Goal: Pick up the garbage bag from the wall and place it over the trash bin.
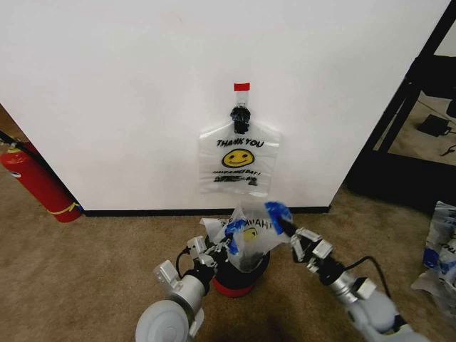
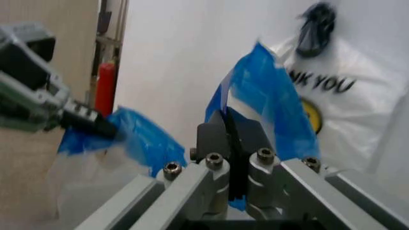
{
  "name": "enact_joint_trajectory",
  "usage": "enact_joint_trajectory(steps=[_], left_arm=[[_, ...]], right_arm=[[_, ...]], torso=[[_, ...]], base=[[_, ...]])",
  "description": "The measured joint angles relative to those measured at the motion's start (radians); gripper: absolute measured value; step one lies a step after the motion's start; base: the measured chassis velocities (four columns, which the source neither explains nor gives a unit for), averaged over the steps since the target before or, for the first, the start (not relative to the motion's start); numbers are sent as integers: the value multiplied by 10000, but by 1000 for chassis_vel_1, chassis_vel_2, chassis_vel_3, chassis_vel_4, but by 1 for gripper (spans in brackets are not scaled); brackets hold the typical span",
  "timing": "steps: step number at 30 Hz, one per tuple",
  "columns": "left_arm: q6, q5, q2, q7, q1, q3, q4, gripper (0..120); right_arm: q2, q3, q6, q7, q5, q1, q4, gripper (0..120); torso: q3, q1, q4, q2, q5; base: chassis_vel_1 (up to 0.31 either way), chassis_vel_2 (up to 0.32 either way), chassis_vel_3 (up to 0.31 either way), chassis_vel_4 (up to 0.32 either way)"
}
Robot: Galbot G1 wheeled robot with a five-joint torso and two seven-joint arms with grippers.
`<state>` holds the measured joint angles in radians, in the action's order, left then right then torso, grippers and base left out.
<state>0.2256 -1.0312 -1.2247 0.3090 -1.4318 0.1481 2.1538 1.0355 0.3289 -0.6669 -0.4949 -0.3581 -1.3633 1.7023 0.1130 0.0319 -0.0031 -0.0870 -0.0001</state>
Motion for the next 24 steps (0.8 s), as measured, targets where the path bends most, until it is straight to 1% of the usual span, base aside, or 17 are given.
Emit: enact_joint_trajectory(steps=[4, 6, 10, 15, 16, 17, 19, 22, 24], left_arm=[[-17, 264, 145, 73, -8, 131, -215, 0], [-121, 621, 231, 91, 35, 205, -482, 0], [-296, 1150, 371, 82, 59, 238, -700, 0], [-821, 2487, 625, 69, -155, 91, -820, 0], [-821, 2487, 625, 69, -155, 91, -820, 0], [-1015, 2926, 687, 78, -250, 29, -829, 0], [-1349, 3792, 803, 80, -459, -41, -835, 0], [-1866, 5092, 1063, 77, -971, -71, -779, 0], [-1901, 5204, 1091, 76, -1029, -73, -760, 0]], right_arm=[[174, -150, -65, -47, 163, 183, -443, 0], [256, -222, -124, -67, 218, 334, -731, 0], [317, -261, -199, -82, 249, 488, -965, 0], [290, -262, -344, -163, 207, 612, -1134, 0], [290, -262, -344, -163, 207, 612, -1134, 0], [269, -257, -389, -242, 175, 642, -1190, 0], [243, -250, -498, -544, 43, 720, -1329, 0], [173, -248, -633, -1524, -425, 878, -1653, 0], [163, -247, -642, -1694, -515, 896, -1699, 0]], torso=[[0, 0, 0, 0, -1], [1, 0, -1, 0, -1], [0, 0, 0, 0, -1], [0, 0, -1, 0, -1], [0, 0, -1, 0, -1], [0, 0, -1, 0, -1], [0, 0, -1, 0, 0], [0, 0, 0, 0, 1], [0, 0, 0, 0, 0]], base=[[0, 0, 0, 0], [0, 0, 0, 0], [0, 0, 0, 0], [0, 0, 0, 0], [0, 0, 0, 0], [0, 0, 0, 0], [0, 0, 0, 0], [0, 0, 0, 0], [0, 0, 0, 0]])
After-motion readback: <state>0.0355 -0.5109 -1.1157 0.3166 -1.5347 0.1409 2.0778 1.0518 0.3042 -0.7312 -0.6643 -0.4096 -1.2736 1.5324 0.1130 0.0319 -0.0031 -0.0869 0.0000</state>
